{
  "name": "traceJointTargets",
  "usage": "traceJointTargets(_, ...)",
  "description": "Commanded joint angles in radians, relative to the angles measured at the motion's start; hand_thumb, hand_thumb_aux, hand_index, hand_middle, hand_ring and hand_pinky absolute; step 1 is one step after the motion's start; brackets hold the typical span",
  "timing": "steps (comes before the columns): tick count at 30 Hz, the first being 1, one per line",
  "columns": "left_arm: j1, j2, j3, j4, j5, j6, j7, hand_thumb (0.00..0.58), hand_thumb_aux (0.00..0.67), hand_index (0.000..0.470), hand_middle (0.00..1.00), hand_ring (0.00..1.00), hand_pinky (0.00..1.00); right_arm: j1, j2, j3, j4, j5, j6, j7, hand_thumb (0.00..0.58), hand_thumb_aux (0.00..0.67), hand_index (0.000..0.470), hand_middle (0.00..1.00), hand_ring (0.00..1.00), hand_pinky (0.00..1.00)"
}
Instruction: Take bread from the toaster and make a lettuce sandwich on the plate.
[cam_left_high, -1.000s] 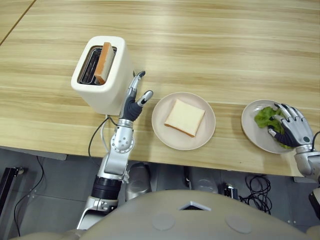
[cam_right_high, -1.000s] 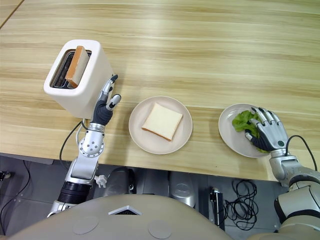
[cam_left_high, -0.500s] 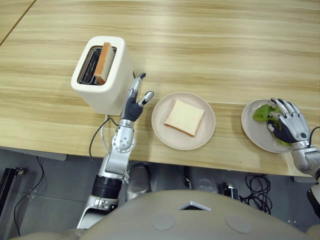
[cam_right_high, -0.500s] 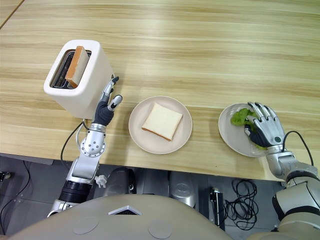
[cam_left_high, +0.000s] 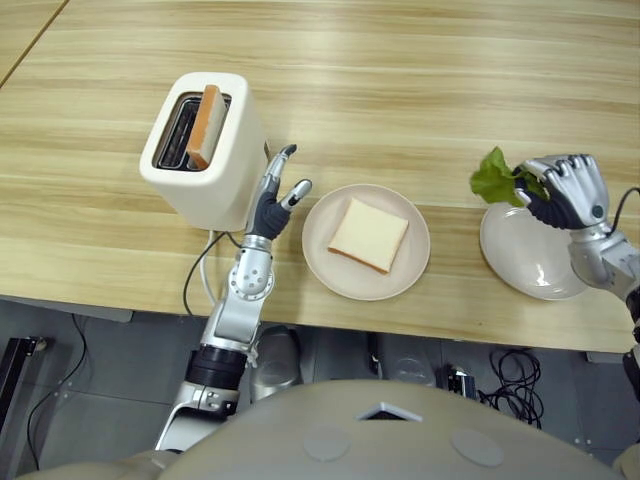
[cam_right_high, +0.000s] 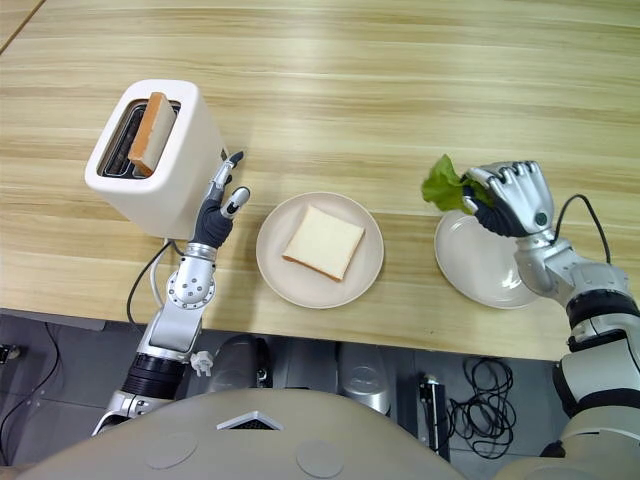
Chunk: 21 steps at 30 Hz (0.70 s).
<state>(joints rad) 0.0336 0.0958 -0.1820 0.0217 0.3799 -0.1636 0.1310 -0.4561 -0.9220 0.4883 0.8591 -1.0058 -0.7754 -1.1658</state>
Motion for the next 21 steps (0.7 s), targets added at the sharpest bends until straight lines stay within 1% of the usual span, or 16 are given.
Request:
traceJointTargets(1,-0.022,-0.005,0.004,0.032,-0.009,-0.004,0.005,0.0,0.0,0.0,0.0,0.0,0.0,-0.03,0.044,0.018,-0.147,-0.032,-0.003,0.059,0.58,0.67,0.46,1.0,1.0,1.0)
traceJointTargets(5,-0.048,-0.006,0.004,0.056,-0.016,-0.013,-0.001,0.0,0.0,0.0,0.0,0.0,0.0,-0.058,0.116,0.04,-0.227,-0.06,-0.008,0.113,0.58,0.67,0.46,1.0,1.0,1.0)
traceJointTargets(8,-0.063,-0.005,0.009,0.078,-0.021,-0.022,0.0,0.0,0.0,0.0,0.0,0.0,0.0,-0.091,0.185,0.076,-0.229,-0.093,-0.013,0.139,0.58,0.67,0.46,1.0,1.0,1.0)
traceJointTargets(16,-0.085,-0.003,0.012,0.125,-0.033,-0.046,0.011,0.0,0.0,0.0,0.0,0.0,0.0,-0.203,0.364,0.222,-0.072,-0.201,-0.01,0.117,0.58,0.67,0.46,1.0,1.0,1.0)
traceJointTargets(21,-0.088,0.001,0.014,0.135,-0.038,-0.054,0.016,0.0,0.0,0.0,0.0,0.0,0.0,-0.245,0.432,0.304,0.003,-0.246,-0.012,0.105,0.58,0.67,0.46,1.0,1.0,1.0)
